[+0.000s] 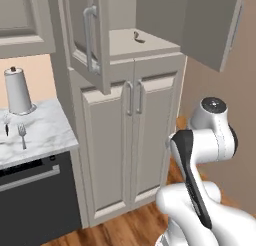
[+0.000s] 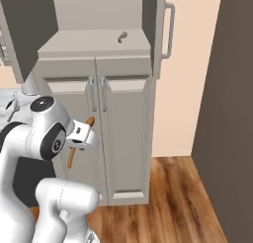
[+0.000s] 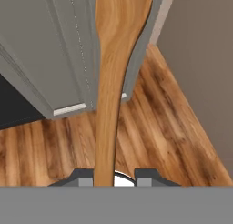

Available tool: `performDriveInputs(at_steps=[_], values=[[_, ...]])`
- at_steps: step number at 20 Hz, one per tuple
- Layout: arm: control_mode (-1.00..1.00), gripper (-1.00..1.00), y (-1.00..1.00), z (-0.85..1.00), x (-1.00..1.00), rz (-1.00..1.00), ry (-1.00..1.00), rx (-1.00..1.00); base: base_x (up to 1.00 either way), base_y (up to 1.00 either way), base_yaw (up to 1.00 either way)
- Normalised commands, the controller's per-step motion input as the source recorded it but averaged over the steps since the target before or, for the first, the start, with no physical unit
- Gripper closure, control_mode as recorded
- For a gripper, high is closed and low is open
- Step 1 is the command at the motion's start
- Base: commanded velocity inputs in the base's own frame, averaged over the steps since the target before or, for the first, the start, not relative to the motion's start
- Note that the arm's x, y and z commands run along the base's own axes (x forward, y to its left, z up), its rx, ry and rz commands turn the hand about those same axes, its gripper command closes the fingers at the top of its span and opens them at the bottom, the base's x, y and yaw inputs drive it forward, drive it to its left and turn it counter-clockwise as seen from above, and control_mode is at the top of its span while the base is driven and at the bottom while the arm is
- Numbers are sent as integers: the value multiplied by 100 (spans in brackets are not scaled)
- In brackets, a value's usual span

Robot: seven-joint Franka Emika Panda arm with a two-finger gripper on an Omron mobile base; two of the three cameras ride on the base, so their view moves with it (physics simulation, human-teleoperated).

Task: Organize the utensils by type. Pick up the wooden spoons from the counter and place them in the open cabinet. Then pick up the metallic utensils from the counter and place them in the open drawer.

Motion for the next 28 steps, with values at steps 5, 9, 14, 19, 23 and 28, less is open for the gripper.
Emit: performDriveInputs(at_steps=[5, 9, 14, 19, 23, 28], values=[[100, 100, 0, 0, 0, 0, 0, 0, 64, -20, 18], [100, 100, 0, 0, 0, 0, 0, 0, 76, -4, 28], [100, 100, 0, 0, 0, 0, 0, 0, 59, -27, 26], [100, 100, 0, 0, 0, 0, 0, 0, 42, -42, 24], [100, 100, 0, 0, 0, 0, 0, 0, 57, -28, 27], [100, 100, 0, 0, 0, 0, 0, 0, 68, -17, 29]])
